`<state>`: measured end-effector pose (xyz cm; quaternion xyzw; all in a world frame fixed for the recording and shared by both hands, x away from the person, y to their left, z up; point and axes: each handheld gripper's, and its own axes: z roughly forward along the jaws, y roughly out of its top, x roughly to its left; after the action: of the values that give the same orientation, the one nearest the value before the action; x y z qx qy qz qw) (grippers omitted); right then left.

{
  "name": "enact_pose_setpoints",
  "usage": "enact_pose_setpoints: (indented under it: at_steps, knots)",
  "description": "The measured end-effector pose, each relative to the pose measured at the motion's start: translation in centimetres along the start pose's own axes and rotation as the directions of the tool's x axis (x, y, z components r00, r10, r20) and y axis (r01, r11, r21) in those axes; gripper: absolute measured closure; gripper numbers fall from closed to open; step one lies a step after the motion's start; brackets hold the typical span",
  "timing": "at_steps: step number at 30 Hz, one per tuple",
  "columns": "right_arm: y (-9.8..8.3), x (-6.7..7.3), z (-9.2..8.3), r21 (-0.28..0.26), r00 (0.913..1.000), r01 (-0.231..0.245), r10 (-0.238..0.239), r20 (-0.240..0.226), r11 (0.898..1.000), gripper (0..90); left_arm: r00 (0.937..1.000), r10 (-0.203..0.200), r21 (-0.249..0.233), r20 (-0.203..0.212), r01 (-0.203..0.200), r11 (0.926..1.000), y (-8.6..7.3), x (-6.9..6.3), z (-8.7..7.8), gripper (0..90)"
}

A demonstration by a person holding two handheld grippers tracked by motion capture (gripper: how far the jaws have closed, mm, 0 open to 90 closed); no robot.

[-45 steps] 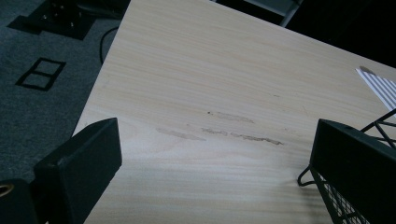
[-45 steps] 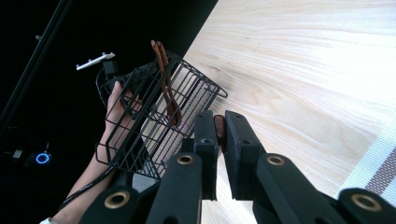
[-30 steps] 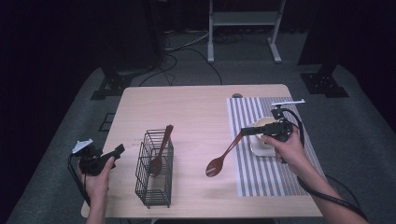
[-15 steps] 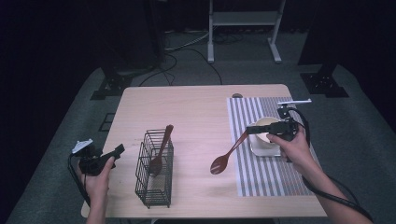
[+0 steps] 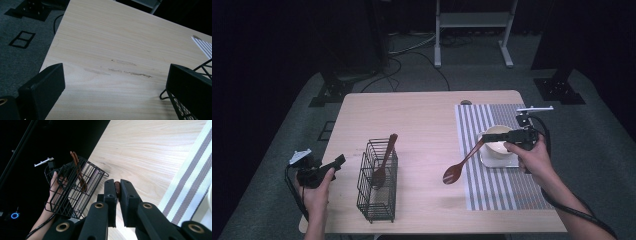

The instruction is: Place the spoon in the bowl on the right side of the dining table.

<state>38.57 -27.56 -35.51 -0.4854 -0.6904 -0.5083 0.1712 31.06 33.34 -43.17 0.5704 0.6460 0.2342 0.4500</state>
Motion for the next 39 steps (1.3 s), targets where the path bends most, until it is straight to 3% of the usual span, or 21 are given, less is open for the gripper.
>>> enact_pose_setpoints:
  at_steps: [39]
  knots:
    - [0.3,-2.2,-3.7,-0.073,0.9967,-0.039,0.044,0.067,0.997,83.3,1.0000,0.001,0.003,-0.004,-0.001,1.0000,-0.1,0.0,0.1,1.2]
